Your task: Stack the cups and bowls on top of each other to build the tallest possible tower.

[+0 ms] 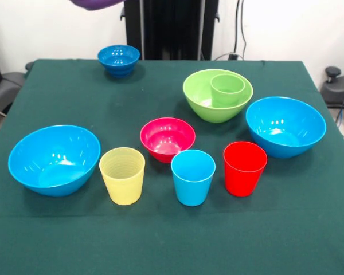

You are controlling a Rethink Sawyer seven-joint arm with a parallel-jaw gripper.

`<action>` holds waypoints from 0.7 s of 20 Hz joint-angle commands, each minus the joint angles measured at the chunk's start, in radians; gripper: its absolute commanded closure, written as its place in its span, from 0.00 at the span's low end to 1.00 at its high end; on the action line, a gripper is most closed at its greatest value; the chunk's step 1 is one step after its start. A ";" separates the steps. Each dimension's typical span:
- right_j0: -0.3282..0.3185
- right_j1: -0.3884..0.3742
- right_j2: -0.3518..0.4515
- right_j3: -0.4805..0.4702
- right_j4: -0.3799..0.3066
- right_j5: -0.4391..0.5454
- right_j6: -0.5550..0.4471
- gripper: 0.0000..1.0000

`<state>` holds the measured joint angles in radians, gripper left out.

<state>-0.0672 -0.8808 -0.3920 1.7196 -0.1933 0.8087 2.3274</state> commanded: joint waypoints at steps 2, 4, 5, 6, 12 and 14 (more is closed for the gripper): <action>-0.019 0.042 0.137 0.092 -0.093 -0.053 -0.134 1.00; -0.021 0.042 0.141 0.093 -0.102 -0.055 -0.133 1.00; -0.023 0.042 0.145 0.096 -0.105 -0.055 -0.134 1.00; -0.025 0.043 0.147 0.100 -0.109 -0.063 -0.130 1.00; -0.037 0.067 0.162 0.110 -0.140 -0.041 -0.136 1.00; -0.043 0.070 0.170 0.112 -0.144 -0.042 -0.132 1.00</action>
<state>-0.0890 -0.8808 -0.3376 1.7726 -0.2484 0.8083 2.3274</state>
